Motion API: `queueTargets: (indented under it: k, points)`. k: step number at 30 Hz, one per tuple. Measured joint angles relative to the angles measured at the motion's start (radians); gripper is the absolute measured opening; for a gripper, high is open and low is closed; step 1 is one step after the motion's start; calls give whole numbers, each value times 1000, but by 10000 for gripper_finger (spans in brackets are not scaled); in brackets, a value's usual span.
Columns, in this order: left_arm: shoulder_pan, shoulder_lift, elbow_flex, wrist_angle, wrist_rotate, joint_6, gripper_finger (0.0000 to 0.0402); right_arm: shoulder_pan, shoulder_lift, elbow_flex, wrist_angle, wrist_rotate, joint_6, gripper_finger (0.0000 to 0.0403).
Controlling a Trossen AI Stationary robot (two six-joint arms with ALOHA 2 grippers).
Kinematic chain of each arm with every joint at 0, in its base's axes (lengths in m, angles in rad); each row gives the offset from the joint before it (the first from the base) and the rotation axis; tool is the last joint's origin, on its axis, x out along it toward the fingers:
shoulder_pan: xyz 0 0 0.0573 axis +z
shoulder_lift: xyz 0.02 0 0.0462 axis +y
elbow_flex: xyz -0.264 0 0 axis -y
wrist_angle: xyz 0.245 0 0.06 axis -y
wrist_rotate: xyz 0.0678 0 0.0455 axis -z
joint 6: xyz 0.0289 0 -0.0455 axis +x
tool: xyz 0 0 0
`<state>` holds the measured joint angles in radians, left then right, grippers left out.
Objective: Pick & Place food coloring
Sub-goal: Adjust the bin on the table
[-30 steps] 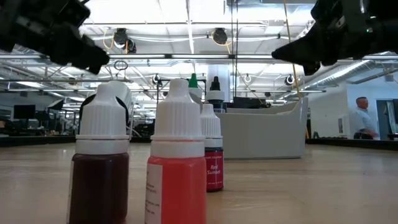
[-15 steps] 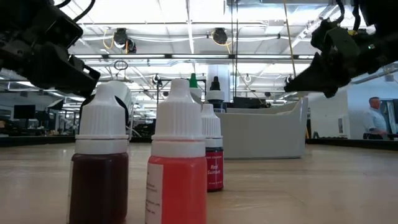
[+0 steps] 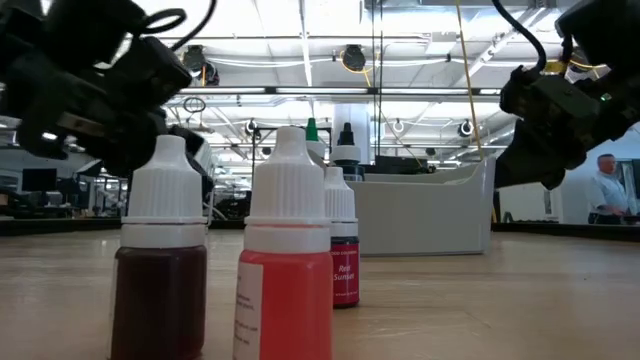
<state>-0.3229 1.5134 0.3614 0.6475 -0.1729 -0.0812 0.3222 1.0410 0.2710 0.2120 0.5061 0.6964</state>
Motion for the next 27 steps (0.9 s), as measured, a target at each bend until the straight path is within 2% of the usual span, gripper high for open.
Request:
queueTargets:
  k: [7,17,23,27]
  points:
    - [55,105,90,-1,1,27,9,0,43,0,8,-40,41,0]
    - [161,113,121,-55,-1,48,7,0,90,0,71,-41,71,0]
    - [211,113,121,-54,16,65,9,0,146,0,192,-110,39,0]
    - [242,113,121,-44,42,86,4,0,169,0,234,-119,21,0]
